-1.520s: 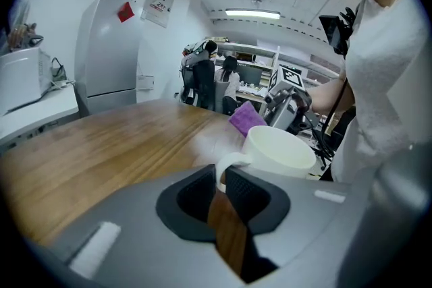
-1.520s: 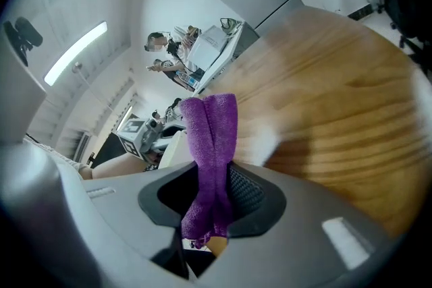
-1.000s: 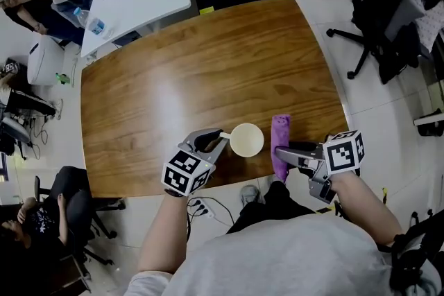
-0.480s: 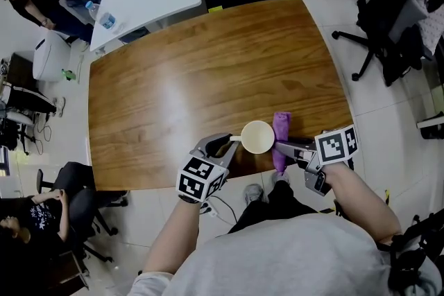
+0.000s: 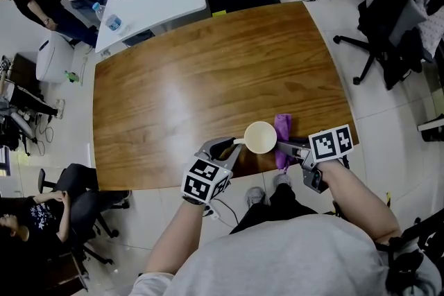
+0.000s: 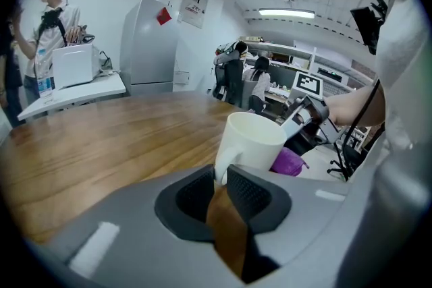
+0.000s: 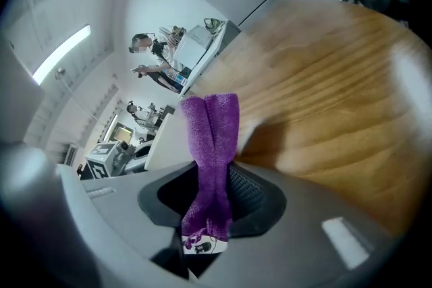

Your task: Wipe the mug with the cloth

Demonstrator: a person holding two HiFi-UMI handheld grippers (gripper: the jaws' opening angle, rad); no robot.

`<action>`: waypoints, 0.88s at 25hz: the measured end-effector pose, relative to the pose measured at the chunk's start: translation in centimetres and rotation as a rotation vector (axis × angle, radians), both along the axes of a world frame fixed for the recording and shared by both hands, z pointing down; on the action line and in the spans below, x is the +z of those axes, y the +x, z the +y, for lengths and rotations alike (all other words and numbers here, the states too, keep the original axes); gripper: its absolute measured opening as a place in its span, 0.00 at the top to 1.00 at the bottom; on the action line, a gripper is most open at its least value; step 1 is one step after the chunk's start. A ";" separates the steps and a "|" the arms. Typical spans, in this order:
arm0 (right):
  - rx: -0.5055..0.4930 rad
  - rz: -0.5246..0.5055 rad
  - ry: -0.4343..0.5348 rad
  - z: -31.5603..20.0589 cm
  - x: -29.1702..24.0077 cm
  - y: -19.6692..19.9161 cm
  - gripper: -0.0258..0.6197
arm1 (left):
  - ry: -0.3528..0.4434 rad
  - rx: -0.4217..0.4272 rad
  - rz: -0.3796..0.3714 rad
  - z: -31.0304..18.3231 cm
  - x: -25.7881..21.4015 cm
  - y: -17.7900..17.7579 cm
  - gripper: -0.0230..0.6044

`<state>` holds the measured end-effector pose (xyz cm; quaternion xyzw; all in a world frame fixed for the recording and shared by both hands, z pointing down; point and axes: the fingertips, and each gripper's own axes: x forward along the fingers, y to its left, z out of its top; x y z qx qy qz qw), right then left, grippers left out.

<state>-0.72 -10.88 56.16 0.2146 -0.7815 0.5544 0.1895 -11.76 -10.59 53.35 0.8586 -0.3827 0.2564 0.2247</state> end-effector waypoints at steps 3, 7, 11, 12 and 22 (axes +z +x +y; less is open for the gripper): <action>0.020 -0.025 0.022 0.6 -1.8 0.5 0.77 | 0.000 0.004 -0.014 0.6 -0.1 0.0 0.87; 0.070 -0.084 0.023 2.1 -4.4 1.6 0.77 | -0.006 0.019 -0.044 1.7 -0.2 0.3 0.87; 0.103 -0.151 0.026 3.2 -6.3 1.6 0.77 | -0.013 0.028 -0.053 2.8 -0.2 0.7 0.87; 0.106 -0.162 0.027 3.4 -6.5 1.3 0.77 | -0.014 0.035 -0.052 3.2 -0.2 0.9 0.87; 0.139 -0.152 0.002 3.0 -4.8 0.8 0.77 | 0.012 0.114 -0.040 5.1 -0.6 2.8 0.88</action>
